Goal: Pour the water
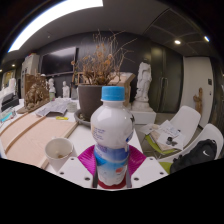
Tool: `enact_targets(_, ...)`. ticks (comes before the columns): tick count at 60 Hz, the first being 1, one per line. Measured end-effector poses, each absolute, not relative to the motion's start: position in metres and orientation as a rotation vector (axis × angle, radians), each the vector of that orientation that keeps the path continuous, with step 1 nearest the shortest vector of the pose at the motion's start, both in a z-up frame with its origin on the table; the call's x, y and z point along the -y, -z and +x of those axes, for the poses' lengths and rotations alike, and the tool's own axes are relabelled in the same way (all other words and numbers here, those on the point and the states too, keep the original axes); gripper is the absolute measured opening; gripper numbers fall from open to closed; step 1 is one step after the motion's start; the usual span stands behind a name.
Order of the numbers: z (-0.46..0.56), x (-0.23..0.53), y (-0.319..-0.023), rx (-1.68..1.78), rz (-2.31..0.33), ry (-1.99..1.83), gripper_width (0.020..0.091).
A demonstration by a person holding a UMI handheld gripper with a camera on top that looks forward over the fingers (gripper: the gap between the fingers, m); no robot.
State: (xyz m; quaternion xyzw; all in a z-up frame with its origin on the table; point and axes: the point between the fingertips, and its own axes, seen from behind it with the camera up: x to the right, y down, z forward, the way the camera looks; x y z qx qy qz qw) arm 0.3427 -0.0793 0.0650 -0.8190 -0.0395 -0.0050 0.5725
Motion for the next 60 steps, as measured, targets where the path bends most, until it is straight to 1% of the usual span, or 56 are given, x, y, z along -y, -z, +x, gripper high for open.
enact_targets(3,0.345,0.08,-0.055,0.091,-1.926,0.011,0.038)
enact_targets(4,0.346,0.08,-0.05,0.089,-1.931,0.013,0.0396)
enact_targets(6,0.345,0.079,-0.054,0.082,-1.892,-0.001,0.0406)
enact_targets(17,0.35,0.084,-0.053,0.052,-1.879,-0.041,0.053)
enact_targets(18,0.35,0.084,-0.051,0.048,-1.89,-0.044,0.0557)
enact_targets(19,0.35,0.085,-0.049,0.044,-1.902,-0.047,0.0602)
enact_targets(22,0.35,0.088,-0.048,0.028,-1.927,-0.052,0.0817)
enact_targets(23,0.351,0.09,-0.048,0.022,-1.934,-0.05,0.0874)
enact_targets(24,0.352,0.091,-0.05,0.017,-1.939,-0.046,0.085)
enact_targets(26,0.353,0.096,-0.052,0.006,-1.948,-0.041,0.0835)
enact_targets(29,0.354,0.106,-0.058,-0.008,-1.966,-0.03,0.0859)
enact_targets(37,0.353,0.154,-0.078,-0.077,-2.044,0.03,0.0851)
enact_targets(46,0.326,0.24,-0.102,-0.15,-2.166,0.04,0.085)
enact_targets(57,0.279,0.34,-0.137,-0.199,-2.245,0.059,0.0856)
enact_targets(60,0.266,0.361,-0.141,-0.198,-2.254,0.075,0.0856)
